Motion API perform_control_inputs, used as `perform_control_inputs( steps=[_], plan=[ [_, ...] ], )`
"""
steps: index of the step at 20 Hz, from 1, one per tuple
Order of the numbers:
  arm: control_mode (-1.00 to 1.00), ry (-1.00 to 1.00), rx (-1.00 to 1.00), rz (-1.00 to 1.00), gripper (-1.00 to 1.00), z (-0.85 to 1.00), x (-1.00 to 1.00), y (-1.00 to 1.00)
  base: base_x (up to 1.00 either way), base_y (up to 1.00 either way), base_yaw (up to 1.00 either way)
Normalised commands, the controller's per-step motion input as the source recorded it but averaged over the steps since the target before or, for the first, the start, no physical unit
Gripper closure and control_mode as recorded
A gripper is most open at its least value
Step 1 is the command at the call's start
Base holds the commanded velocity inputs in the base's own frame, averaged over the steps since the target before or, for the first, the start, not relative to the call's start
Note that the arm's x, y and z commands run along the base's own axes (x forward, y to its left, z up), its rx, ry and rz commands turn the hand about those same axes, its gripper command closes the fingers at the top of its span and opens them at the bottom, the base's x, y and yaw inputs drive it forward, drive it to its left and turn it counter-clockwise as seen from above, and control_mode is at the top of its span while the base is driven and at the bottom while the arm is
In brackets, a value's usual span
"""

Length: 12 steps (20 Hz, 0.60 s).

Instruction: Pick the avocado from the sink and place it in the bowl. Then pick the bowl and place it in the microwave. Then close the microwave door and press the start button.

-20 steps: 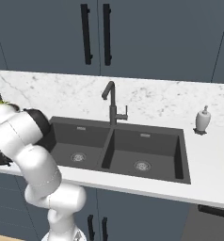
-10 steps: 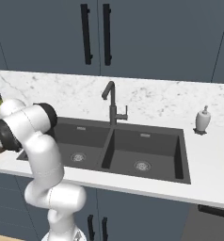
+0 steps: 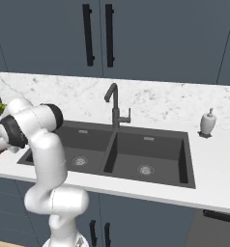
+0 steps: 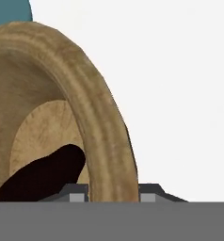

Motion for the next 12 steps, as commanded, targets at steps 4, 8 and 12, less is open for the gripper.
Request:
perform_control_inputs(
  steps=[4,8,12],
  plan=[
    [-1.00,-0.02,0.00,-0.01,1.00,-0.09,-0.09,0.00,0.00,0.00,0.00],
    [-1.00,-0.06,0.04,-0.17,1.00,-0.02,-0.40,-0.41,0.00,0.00,0.00],
    [-1.00,-0.06,0.14,-0.28,1.00,0.25,-0.37,-0.83,0.00,0.00,0.00]
  ],
)
